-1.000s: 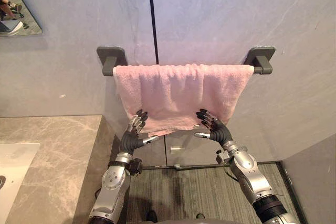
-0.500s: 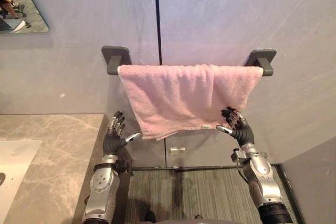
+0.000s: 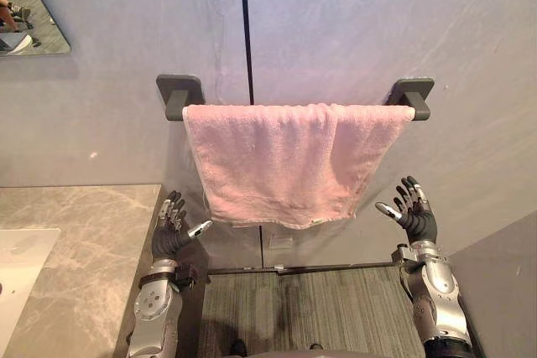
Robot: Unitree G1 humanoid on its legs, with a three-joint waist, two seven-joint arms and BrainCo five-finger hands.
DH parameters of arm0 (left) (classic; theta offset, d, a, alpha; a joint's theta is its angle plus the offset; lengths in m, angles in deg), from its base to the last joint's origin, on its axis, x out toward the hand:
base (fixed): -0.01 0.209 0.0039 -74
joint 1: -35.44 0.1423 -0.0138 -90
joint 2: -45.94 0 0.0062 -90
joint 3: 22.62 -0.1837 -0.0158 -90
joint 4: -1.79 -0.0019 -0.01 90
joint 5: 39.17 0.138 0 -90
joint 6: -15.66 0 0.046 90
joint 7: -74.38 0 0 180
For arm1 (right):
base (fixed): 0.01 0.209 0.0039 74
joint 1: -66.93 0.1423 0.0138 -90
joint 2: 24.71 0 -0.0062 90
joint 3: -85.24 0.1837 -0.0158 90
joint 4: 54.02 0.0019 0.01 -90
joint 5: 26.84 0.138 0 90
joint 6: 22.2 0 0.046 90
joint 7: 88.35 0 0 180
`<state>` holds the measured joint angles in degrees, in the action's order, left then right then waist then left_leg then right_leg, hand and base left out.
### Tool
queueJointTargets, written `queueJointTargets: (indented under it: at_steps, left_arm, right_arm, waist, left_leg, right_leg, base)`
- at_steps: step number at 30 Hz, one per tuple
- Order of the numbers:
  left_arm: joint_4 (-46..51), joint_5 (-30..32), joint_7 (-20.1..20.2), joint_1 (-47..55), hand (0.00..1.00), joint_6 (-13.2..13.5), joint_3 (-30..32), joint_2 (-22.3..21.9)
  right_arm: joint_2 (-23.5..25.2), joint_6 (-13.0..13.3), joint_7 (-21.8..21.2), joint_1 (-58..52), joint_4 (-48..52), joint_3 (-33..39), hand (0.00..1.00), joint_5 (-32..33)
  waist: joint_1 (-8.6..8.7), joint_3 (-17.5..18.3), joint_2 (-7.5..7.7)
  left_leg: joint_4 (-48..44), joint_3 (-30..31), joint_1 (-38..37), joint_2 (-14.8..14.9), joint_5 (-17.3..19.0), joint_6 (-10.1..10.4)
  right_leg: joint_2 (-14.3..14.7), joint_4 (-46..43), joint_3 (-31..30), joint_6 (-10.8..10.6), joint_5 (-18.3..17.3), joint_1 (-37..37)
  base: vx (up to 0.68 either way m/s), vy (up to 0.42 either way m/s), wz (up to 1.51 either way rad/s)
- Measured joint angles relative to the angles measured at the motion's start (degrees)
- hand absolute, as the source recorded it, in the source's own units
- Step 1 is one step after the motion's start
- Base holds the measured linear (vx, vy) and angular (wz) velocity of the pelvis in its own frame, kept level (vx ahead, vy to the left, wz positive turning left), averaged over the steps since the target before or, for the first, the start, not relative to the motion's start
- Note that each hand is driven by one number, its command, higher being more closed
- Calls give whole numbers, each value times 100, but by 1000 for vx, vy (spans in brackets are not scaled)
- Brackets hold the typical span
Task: Organize washtable
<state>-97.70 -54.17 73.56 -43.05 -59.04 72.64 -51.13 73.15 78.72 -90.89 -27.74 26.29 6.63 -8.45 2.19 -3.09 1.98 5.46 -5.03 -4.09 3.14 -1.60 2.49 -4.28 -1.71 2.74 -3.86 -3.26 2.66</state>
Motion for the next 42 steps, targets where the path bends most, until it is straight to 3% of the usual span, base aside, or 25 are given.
queueJointTargets:
  at_steps: [3, 9, 19, 28, 42]
  left_arm:
    - [-65, 67, 79, 4, 0, -44, 0, -100]
    - [-418, 554, 80, 121, 0, -58, -6, -99]
    - [-1356, 1316, 78, 473, 0, -140, -13, -95]
    - [-2176, 1803, 42, 537, 0, -186, -14, -97]
    - [-3109, 1919, -92, 513, 0, -300, -37, -109]
  right_arm:
    - [60, 0, 14, -111, -2, 53, 0, -101]
    - [75, 0, 156, -408, -158, 119, 0, -1143]
    - [68, -45, 239, -817, -1495, 99, 0, -2259]
    - [-14, -132, 235, -949, -2475, -115, 0, -2599]
    - [-70, -265, 248, -859, -3504, -244, 0, -2709]
  waist:
    - [5, -3, -12]
    - [14, -10, -108]
    - [9, -30, -194]
    - [5, -36, -225]
    - [-6, -33, -247]
  left_leg:
    - [0, -5, 0, -2, 1, 1]
    - [0, -5, -4, -3, 0, 1]
    - [1, -20, -41, -3, 1, 1]
    - [2, -65, -79, -2, 1, 3]
    - [5, -139, -126, 2, 6, 6]
  right_leg:
    - [0, 0, 3, -2, -1, -1]
    - [0, 0, 14, -1, 0, -2]
    - [-2, -6, 22, -2, -1, 1]
    - [-5, -37, 3, -3, -7, 2]
    - [-2, -108, -60, 5, -49, -11]
  base:
    - [0, 0, 0]
    - [0, 0, 0]
    - [0, 0, 0]
    - [0, 0, 0]
    - [-2, 0, -1]
